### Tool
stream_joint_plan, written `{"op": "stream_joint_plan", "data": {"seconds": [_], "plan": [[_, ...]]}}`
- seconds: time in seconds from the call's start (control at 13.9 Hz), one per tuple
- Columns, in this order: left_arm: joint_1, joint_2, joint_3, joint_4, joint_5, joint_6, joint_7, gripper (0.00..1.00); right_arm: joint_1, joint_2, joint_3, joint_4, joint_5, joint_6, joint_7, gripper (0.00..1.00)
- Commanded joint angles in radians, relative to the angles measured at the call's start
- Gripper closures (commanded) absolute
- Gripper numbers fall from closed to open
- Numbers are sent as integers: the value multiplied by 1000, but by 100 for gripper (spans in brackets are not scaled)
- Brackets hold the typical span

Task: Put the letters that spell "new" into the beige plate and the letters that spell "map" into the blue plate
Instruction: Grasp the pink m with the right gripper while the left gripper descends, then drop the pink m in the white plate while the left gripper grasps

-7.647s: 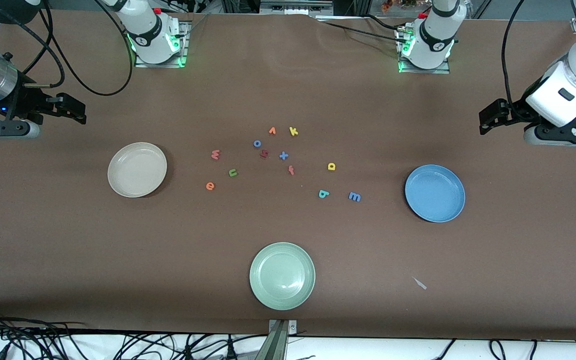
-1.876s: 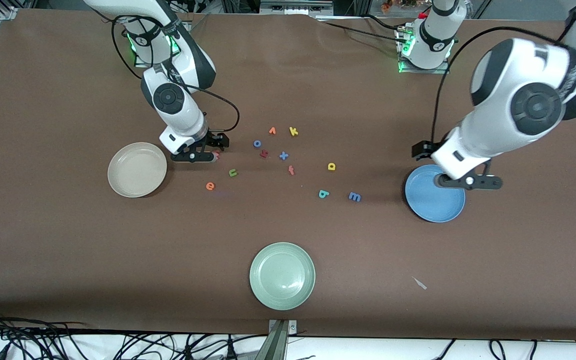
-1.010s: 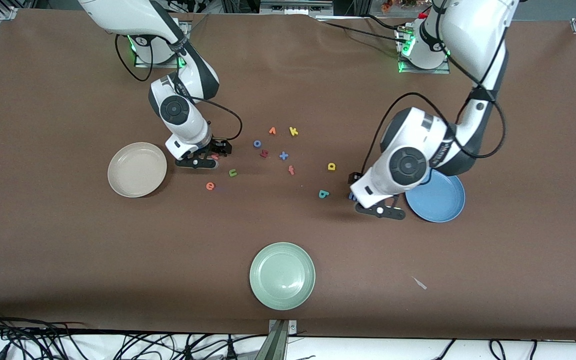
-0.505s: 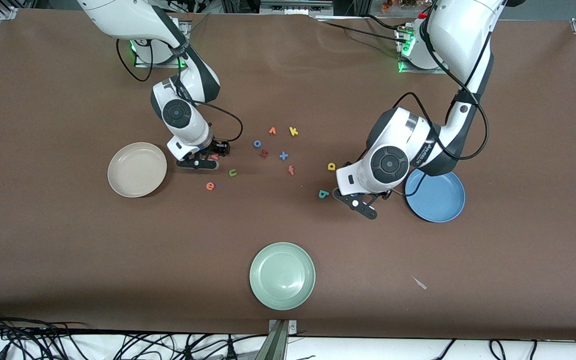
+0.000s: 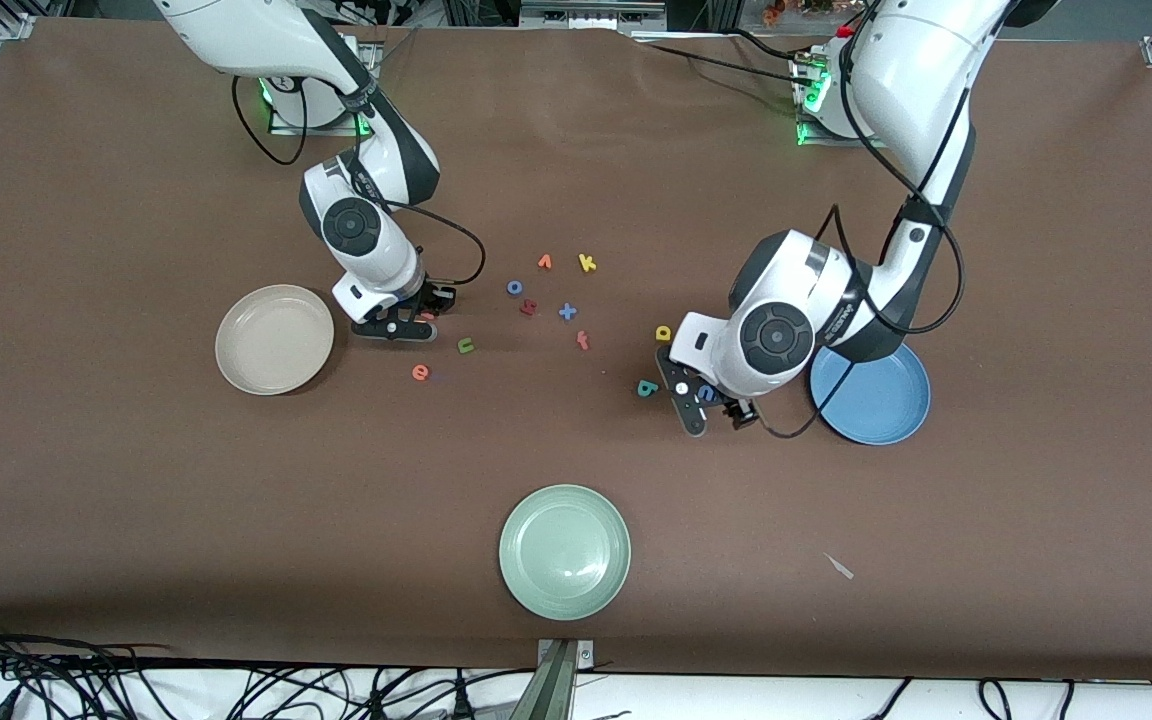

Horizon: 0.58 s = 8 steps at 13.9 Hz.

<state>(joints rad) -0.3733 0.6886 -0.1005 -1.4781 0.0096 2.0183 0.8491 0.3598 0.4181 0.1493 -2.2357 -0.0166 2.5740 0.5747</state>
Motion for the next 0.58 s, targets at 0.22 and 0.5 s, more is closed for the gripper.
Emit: {"op": "stream_joint_plan", "data": {"seconds": [0.22, 0.5], "plan": [[-27, 57, 5, -28, 47, 101, 462, 0, -1, -15, -49, 250, -16, -419, -60, 100], [-36, 58, 10, -88, 76, 188, 455, 0, -1, -39, -169, 274, -16, -485, -326, 100]]}}
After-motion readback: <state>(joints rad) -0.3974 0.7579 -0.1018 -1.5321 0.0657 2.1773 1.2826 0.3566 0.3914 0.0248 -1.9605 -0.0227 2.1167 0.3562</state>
